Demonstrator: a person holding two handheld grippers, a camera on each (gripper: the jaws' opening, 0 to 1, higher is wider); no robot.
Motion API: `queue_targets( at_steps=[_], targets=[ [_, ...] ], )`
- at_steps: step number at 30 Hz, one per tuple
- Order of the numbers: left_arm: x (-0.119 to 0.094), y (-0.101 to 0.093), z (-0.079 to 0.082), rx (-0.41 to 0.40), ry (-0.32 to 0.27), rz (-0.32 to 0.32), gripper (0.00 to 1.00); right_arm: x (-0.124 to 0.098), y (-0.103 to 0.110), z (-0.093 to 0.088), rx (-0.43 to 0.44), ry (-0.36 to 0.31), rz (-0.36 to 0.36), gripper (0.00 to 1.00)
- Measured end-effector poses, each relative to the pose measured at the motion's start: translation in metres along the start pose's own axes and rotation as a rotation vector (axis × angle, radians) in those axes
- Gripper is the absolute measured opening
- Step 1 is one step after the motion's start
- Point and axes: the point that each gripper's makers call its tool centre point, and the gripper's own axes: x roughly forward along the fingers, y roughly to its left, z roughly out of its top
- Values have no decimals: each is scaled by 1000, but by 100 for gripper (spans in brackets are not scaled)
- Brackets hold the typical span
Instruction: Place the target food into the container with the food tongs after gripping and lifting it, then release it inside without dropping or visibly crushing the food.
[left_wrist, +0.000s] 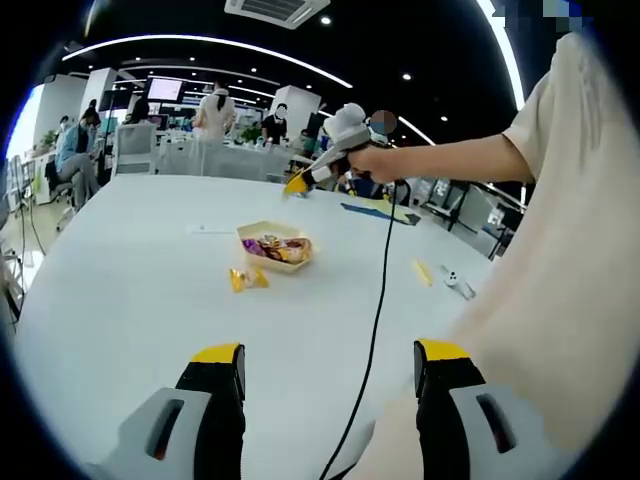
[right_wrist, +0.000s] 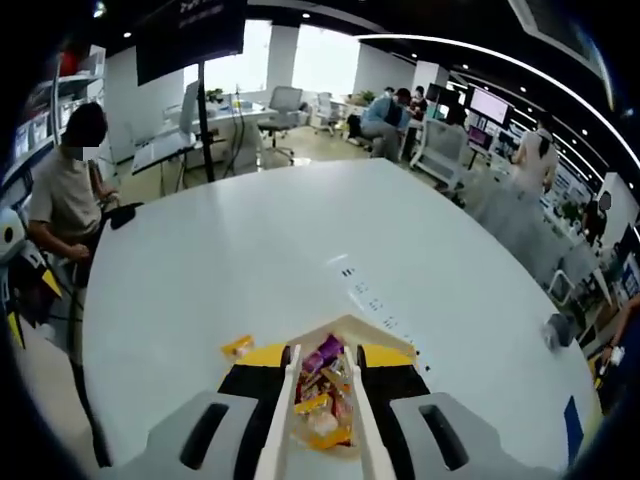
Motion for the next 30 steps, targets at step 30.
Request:
queue_targets(
  at_steps=[30],
  targets=[
    [-11,11,-9,-46,-8,44,69,59,85,-11,-141,102,194,27]
  ],
)
